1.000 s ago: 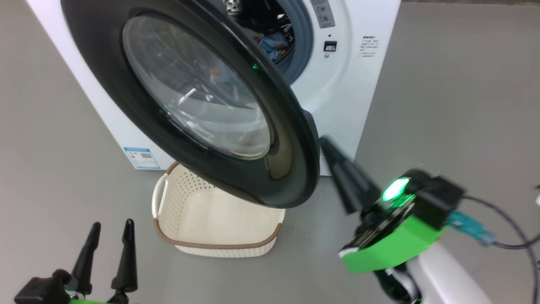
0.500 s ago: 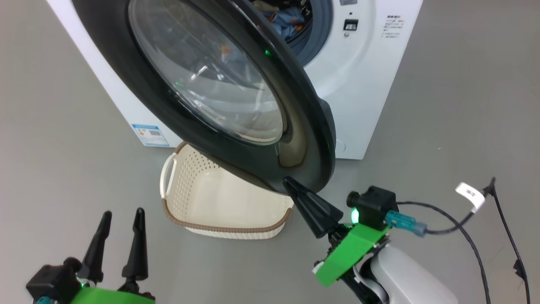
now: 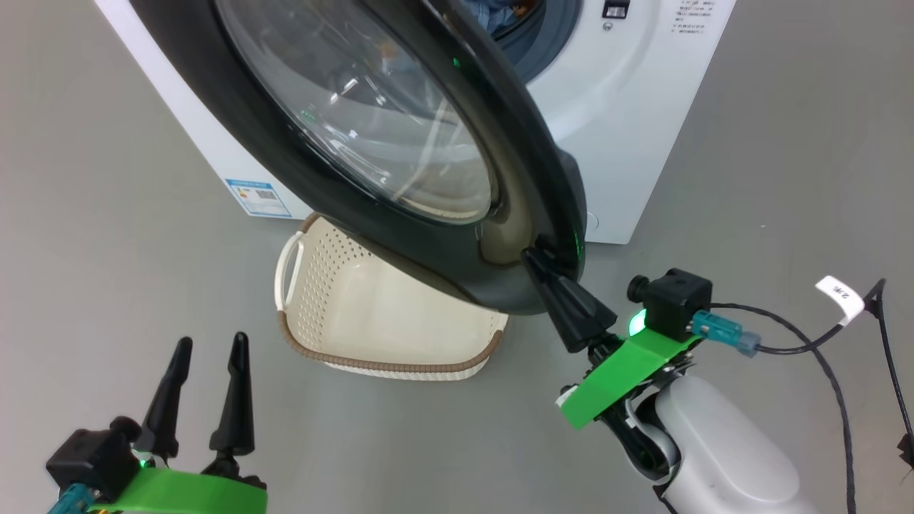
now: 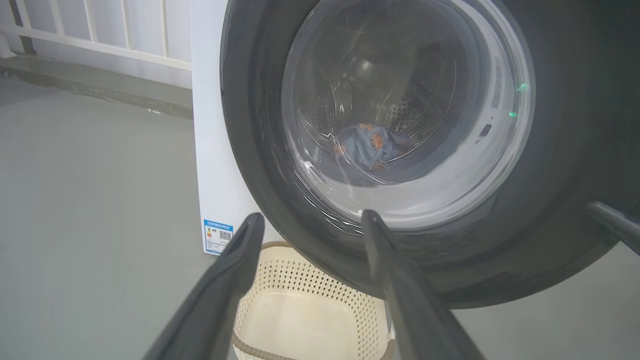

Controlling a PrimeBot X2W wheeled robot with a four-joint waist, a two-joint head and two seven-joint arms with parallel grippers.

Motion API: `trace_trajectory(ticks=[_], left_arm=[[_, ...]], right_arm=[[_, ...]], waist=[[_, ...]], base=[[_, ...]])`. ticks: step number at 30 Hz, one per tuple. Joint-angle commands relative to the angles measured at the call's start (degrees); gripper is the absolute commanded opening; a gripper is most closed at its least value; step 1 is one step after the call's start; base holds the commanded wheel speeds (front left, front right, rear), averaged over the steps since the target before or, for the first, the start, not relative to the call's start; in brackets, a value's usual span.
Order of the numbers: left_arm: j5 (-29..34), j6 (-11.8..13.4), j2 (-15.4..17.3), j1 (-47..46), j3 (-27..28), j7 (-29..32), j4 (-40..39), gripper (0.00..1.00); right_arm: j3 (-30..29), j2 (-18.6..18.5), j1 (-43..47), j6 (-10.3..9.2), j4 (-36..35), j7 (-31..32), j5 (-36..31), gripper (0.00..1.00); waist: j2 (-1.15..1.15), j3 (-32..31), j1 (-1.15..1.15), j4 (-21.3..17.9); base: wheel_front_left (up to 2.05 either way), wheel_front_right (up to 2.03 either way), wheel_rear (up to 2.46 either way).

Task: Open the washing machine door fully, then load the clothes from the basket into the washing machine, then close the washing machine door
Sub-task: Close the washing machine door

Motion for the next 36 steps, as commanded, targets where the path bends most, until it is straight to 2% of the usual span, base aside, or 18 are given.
trace_trajectory(ticks=[1, 10, 21, 36], left_arm=[[-0.4, -0.1, 0.8, -2.2, 1.9, -0.4, -1.2, 1.00], [-0.5, -0.1, 0.6, -4.9, 0.7, -0.4, -1.8, 1.00], [-0.9, -0.1, -1.1, -9.6, -1.3, -0.4, -2.3, 1.00], [-1.3, -0.1, -2.2, -12.9, -4.3, -0.4, -2.4, 1.00]], right_arm=[[-0.1, 0.7, -1.2, 0.09, -1.6, -0.3, -0.8, 0.00], [-5.8, -1.1, -4.5, 0.09, -2.1, -0.3, -1.6, 0.00], [-13.5, -3.2, -13.8, 0.09, 0.7, -0.3, -2.4, 0.00], [-21.8, -4.0, -25.0, 0.09, 4.7, -0.3, -3.1, 0.00]], waist=[[0.00, 0.6, 0.00, -0.1], [0.00, 4.2, 0.00, 0.5], [0.00, 10.0, 0.00, 3.7], [0.00, 13.7, 0.00, 7.1]], base=[[0.00, 0.00, 0.00], [0.00, 0.00, 0.00], [0.00, 0.00, 0.00], [0.00, 0.00, 0.00]])
